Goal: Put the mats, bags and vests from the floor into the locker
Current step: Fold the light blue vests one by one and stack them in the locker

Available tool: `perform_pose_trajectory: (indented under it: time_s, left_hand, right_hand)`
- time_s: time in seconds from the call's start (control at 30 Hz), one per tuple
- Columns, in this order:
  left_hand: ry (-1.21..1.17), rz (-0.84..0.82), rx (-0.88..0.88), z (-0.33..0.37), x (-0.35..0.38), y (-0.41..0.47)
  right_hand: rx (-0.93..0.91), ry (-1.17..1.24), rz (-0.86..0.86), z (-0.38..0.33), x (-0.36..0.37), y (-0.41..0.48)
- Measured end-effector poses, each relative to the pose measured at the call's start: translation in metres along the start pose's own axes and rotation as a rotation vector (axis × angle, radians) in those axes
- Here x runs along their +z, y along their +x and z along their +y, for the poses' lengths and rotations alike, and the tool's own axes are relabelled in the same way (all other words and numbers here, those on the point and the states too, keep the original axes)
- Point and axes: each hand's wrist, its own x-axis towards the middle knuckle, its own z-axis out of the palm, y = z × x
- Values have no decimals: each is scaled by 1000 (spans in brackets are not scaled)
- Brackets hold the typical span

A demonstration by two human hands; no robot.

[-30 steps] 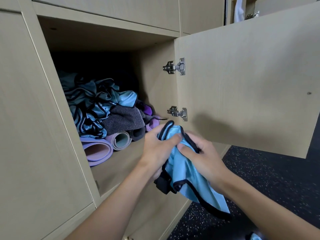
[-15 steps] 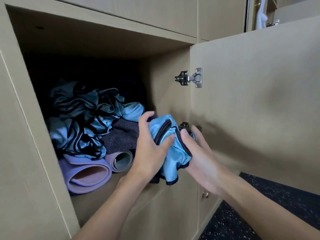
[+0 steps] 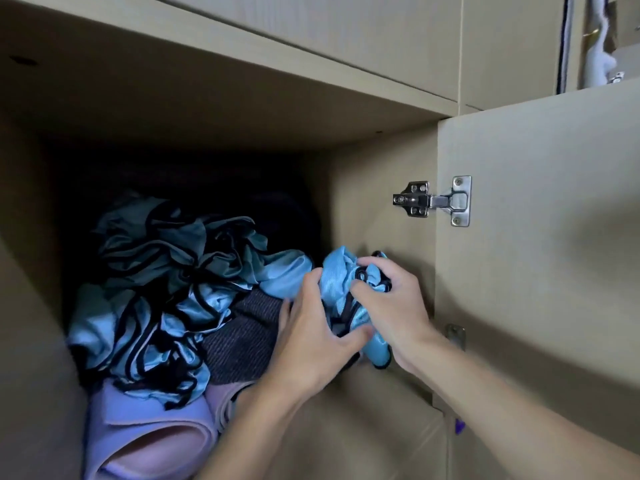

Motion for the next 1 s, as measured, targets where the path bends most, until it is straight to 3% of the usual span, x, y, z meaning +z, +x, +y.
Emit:
perform_pose_trajectory:
  time_s: [0.13, 0.2, 0.27, 0.33, 0.4, 0.6, 1.0]
  left_hand:
    - [299, 155, -127, -22, -11, 12]
    - [322, 153, -225, -29, -15, 15]
    - [343, 118, -263, -32, -15, 17]
    - [381, 89, -266, -35, -18, 18]
    - [411, 66, -263, -40, -20, 18]
    - [481, 39, -219, -46, -17, 16]
    - [439, 33, -225, -43, -22, 13]
  right_hand:
    - [-236, 3, 135, 6, 32, 58]
    - [-408, -166, 175, 10, 56, 89]
    - [-393, -642, -106, 26, 77, 119]
    - [-185, -953, -427, 44, 88, 131]
    - [-151, -915, -503, 60, 88, 130]
    - [-291, -705, -419, 69, 70, 110]
    - [-345, -697, -424, 62, 42, 91]
